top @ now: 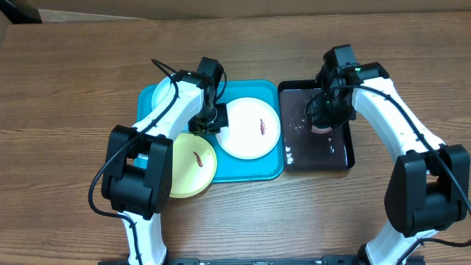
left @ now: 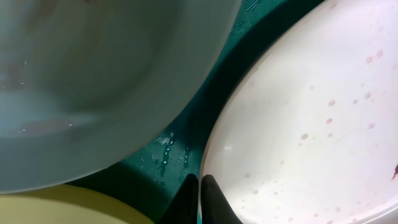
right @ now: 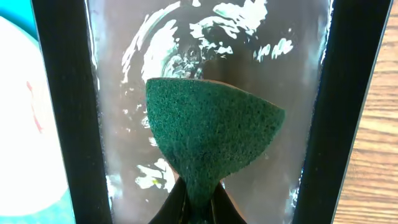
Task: Clean dirty plates on tray and stack at the side
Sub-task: 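Scrub the white plate with the sponge in the right gripper, then return the sponge to the black tray and lift the right arm away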
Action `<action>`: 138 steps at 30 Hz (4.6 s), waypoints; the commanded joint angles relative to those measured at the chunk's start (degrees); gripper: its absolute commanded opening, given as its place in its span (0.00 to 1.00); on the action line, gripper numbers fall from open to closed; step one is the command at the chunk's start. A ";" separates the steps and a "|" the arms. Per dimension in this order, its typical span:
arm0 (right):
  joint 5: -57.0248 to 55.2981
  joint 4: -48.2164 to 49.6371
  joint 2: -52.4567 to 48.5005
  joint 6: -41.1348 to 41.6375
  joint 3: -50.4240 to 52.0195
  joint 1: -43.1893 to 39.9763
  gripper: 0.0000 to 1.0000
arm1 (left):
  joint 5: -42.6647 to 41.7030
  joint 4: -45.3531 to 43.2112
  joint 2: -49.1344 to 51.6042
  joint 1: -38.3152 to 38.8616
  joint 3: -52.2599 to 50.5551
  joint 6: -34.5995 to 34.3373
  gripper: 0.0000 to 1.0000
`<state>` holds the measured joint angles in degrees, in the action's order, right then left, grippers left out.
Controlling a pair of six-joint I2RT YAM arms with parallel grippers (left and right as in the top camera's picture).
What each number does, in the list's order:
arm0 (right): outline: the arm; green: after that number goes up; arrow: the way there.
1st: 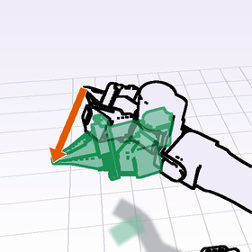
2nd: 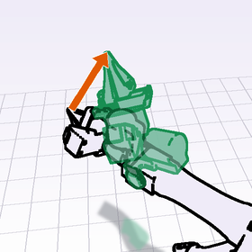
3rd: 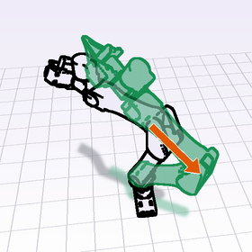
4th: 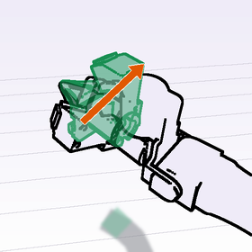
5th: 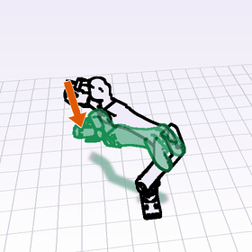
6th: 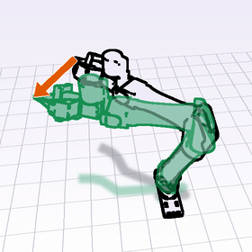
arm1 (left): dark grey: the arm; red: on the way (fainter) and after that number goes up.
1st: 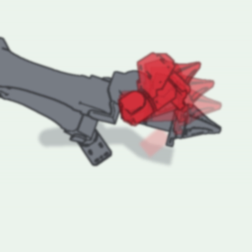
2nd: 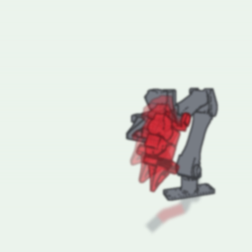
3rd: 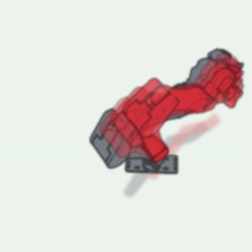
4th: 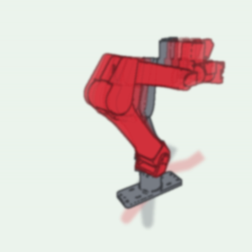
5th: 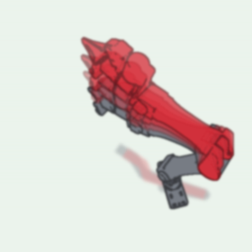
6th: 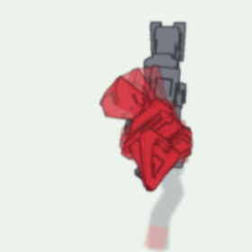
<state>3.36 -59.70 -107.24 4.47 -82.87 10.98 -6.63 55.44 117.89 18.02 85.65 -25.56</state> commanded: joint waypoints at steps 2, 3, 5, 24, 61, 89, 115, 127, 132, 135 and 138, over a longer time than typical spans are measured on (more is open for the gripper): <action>-0.70 3.67 1.25 -0.24 1.68 0.26 0.04 | -1.16 0.42 -0.52 0.90 0.55 -0.37 0.04; -0.72 4.68 1.25 -0.24 2.58 0.26 0.04 | -1.14 0.39 -0.52 0.92 0.55 -0.39 0.04; -0.98 6.25 1.25 -0.24 3.82 0.26 0.04 | -1.18 0.22 -0.52 0.92 0.55 -0.39 0.04; -3.61 -1.62 3.91 0.20 -2.34 4.46 0.04 | -1.14 0.90 -0.52 0.98 0.55 -0.20 0.04; -20.85 1.64 -15.54 15.32 -10.97 25.27 0.04 | -0.87 1.09 -0.52 1.03 0.55 -0.20 0.04; 11.10 12.79 -16.13 13.81 -1.51 23.19 0.04 | -0.85 1.07 -0.52 1.03 0.55 -0.22 0.04; 37.48 15.30 -3.58 2.86 -3.15 10.10 0.04 | -0.87 1.09 -0.52 1.03 0.55 -0.20 0.04; 5.31 -0.28 0.13 2.54 -1.14 1.01 0.04 | -0.24 1.05 -0.52 1.14 0.55 -0.20 0.33; -1.77 4.09 0.13 2.54 4.09 0.94 0.04 | -0.22 1.03 -0.52 1.14 0.55 -0.20 0.30; -1.81 9.49 0.11 2.54 9.11 0.94 0.04 | -0.22 0.94 -0.52 1.14 0.52 -0.22 0.30; -1.84 13.49 0.11 2.56 12.50 0.94 0.30 | -0.24 0.52 -0.52 1.14 0.52 -0.22 0.30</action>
<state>3.92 -47.97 -107.63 7.60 -72.82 11.68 -6.66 56.31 117.89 18.79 85.65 -25.58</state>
